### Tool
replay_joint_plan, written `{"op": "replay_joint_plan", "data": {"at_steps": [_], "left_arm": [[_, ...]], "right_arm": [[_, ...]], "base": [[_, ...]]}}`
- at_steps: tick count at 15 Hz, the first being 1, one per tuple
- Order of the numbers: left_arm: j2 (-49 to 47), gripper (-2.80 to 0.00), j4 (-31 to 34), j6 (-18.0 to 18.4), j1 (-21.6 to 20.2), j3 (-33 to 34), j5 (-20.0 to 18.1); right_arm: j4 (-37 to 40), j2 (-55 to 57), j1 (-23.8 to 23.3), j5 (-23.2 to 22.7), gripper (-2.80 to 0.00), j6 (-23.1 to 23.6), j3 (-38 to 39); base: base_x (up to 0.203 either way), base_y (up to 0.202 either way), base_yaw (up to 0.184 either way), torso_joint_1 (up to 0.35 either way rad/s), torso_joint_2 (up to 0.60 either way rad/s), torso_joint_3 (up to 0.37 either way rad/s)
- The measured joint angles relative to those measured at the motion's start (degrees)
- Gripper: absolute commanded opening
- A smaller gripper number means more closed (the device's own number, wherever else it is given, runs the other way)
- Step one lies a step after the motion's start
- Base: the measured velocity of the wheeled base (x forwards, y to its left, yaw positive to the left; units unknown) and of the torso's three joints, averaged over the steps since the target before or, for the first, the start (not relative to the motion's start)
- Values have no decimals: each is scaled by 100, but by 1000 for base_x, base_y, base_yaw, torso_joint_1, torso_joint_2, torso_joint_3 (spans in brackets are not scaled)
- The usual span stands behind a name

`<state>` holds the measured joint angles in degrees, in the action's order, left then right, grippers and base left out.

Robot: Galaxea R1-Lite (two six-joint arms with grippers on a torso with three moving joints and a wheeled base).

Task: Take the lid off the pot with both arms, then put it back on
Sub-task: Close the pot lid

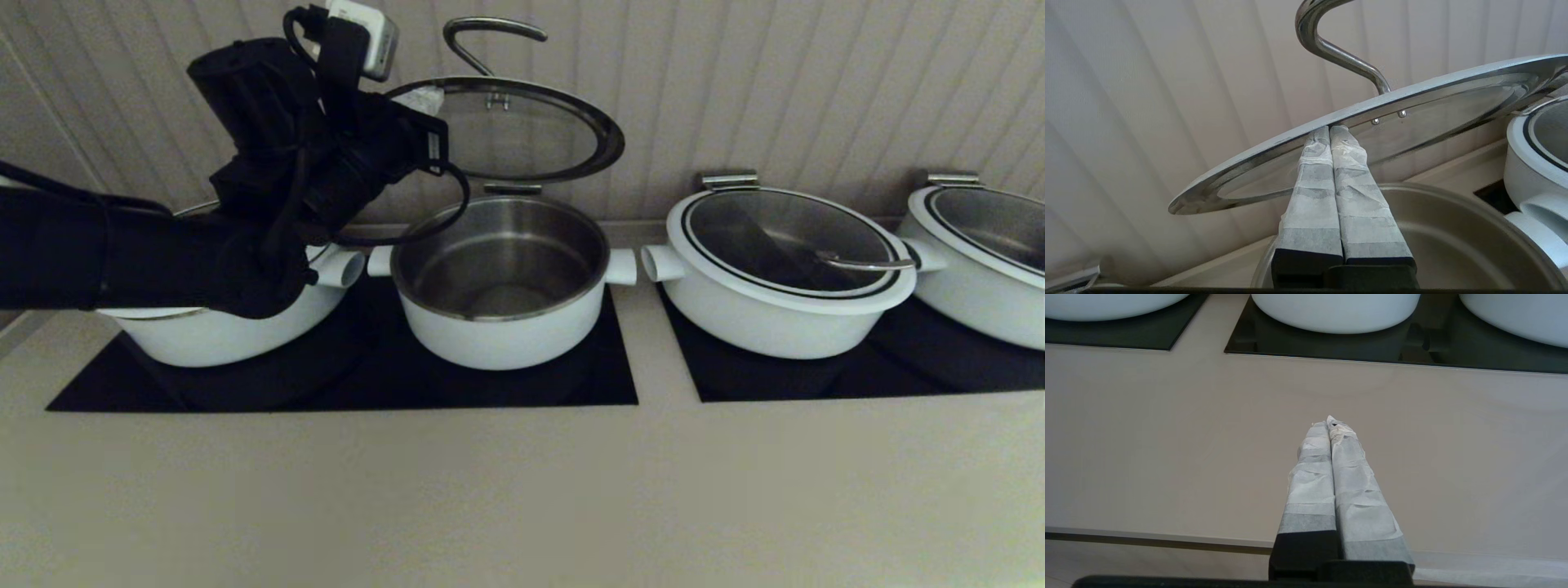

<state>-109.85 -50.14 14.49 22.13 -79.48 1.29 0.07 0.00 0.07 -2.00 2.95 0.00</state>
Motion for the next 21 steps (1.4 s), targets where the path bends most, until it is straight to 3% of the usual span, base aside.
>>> {"op": "replay_joint_plan", "data": {"at_steps": [18, 21], "left_arm": [[879, -280, 699, 98, -153, 1045, -22], [1055, -280, 1025, 166, -402, 1040, -340]], "right_arm": [[2, 0, 0, 1, -280, 0, 0], [2, 0, 0, 2, -280, 0, 0]], "base": [[0, 0, 0, 0, 0, 0], [0, 0, 0, 0, 0, 0]]}}
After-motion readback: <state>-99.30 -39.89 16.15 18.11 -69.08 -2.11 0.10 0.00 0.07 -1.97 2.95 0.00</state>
